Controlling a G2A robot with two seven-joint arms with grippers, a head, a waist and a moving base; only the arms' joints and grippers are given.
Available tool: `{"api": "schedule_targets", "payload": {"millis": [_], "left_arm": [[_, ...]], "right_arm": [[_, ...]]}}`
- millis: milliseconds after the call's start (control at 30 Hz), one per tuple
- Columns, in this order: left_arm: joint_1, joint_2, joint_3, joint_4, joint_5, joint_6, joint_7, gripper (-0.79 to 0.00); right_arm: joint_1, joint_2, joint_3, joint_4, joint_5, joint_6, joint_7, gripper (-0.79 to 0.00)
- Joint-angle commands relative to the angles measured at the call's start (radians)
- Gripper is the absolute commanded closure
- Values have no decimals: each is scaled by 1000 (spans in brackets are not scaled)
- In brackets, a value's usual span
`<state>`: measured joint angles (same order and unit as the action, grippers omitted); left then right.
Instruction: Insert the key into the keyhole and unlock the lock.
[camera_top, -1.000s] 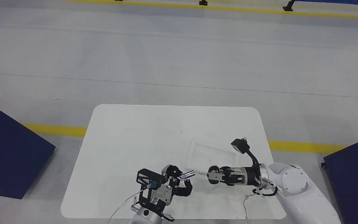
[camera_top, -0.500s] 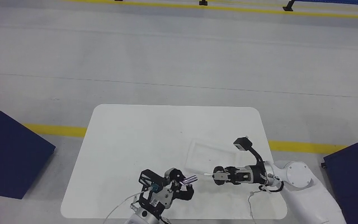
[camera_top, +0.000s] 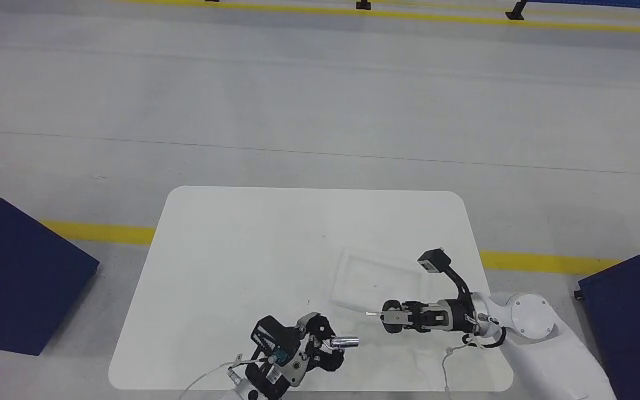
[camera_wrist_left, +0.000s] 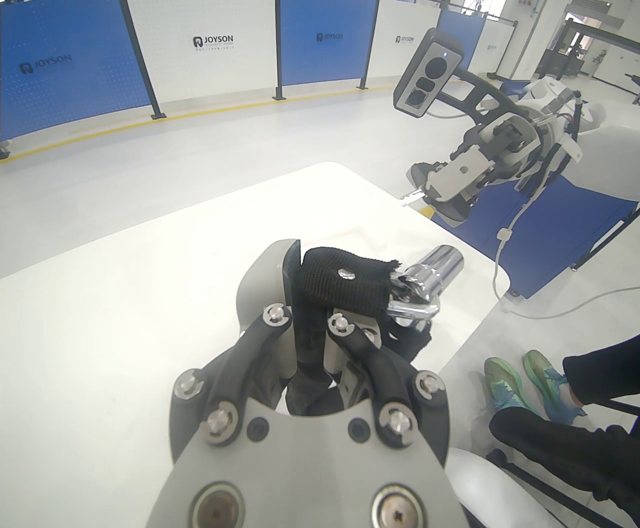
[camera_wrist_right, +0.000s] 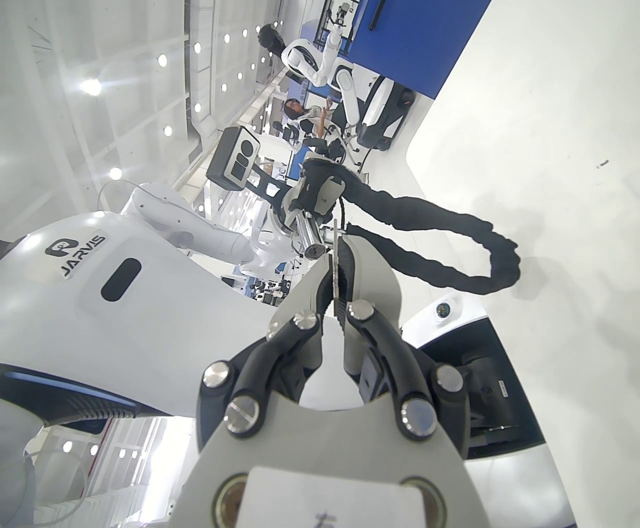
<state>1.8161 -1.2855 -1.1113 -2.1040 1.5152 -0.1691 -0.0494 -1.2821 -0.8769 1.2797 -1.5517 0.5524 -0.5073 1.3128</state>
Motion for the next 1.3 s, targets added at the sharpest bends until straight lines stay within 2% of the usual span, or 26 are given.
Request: {"api": "schedule_targets", "payload": {"millis": [0, 133, 367, 667, 967, 1267], "left_arm": [[0, 0, 0, 0, 0, 0, 0, 0], [0, 0, 0, 0, 0, 0, 0, 0], [-20, 6, -15, 26, -140, -109, -1, 0], [-45, 15, -43, 56, -279, -210, -17, 0], [-71, 19, -61, 88, -412, -223, -43, 0], [-83, 24, -70, 99, -476, -239, -58, 0]], "right_arm": [[0, 0, 0, 0, 0, 0, 0, 0], [0, 0, 0, 0, 0, 0, 0, 0], [-14, -2, -8, -22, -11, 18, -34, 0], [-39, 0, 4, -40, 54, 27, 12, 0], [-72, 4, 25, -61, 115, 59, 59, 0], [-85, 5, 19, -81, 99, 65, 65, 0]]}}
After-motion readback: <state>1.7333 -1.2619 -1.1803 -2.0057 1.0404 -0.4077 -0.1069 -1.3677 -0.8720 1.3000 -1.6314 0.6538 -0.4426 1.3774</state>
